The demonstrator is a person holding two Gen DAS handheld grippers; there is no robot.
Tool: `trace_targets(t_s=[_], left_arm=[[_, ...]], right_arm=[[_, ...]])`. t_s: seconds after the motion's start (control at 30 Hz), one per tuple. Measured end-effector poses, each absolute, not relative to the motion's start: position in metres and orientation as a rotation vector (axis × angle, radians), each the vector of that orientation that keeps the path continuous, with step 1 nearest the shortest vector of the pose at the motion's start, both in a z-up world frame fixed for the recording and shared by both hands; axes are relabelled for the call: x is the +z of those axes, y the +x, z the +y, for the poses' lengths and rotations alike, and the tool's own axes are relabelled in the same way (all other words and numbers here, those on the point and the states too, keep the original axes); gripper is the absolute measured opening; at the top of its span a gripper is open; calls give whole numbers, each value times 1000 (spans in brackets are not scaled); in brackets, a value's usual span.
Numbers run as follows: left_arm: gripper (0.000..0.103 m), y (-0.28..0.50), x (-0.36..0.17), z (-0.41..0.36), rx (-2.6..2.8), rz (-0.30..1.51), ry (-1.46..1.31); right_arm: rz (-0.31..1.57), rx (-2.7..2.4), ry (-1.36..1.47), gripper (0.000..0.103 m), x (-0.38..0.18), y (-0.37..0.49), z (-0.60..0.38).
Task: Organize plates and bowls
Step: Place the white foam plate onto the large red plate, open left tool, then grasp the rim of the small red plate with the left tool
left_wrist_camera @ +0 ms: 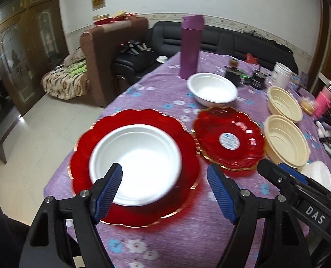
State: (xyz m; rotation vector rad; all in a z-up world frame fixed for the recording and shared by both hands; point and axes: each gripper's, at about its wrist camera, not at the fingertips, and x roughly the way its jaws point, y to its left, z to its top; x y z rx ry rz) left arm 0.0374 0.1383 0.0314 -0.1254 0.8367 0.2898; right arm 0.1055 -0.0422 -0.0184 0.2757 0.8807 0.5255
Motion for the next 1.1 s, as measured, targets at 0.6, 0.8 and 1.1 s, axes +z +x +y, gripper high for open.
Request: trace_targets(t_s=[0.6,0.8,1.1], left_arm=[[78,89,21,126,194,940,-215],[78,96,18,121,182,957,-199],[78,163,15,129,163,1021,-167]], right_arm=[[1008,384,441,69,-75,162,-87],[980,312,505,70,-76,186,-100],[996,356,424,70,-74,191,-78]])
